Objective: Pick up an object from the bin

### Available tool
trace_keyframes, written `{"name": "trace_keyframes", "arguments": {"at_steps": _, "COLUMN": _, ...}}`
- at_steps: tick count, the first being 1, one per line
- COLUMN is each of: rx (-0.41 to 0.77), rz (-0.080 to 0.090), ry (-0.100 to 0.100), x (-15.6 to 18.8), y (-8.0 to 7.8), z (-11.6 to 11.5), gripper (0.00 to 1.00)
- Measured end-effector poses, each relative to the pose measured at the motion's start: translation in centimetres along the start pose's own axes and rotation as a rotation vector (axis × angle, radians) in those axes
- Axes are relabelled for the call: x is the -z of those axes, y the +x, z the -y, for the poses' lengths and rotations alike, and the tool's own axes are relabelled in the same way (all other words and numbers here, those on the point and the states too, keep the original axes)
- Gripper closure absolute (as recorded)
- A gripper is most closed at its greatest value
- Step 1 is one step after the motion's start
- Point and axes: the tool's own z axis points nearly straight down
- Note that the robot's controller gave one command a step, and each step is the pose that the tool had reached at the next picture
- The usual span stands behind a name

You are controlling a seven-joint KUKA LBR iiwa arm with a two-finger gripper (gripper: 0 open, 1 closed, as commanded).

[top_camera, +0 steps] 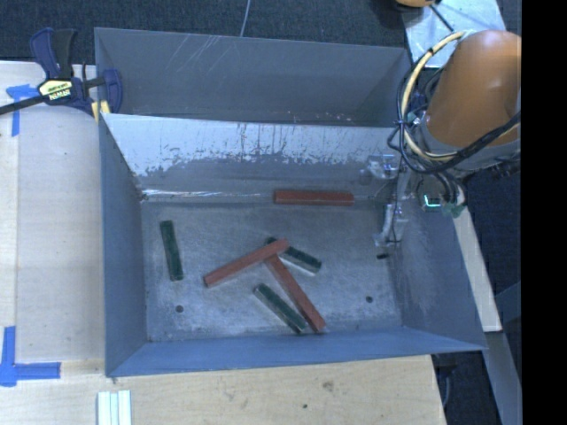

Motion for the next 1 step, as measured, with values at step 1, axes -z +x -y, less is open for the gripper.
{"name": "trace_keyframes", "arguments": {"at_steps": 1, "rx": 0.002, "rz": 0.008, "ry": 0.001, "x": 0.44, "y": -0.17, "z": -0.02, "gripper": 0.0}}
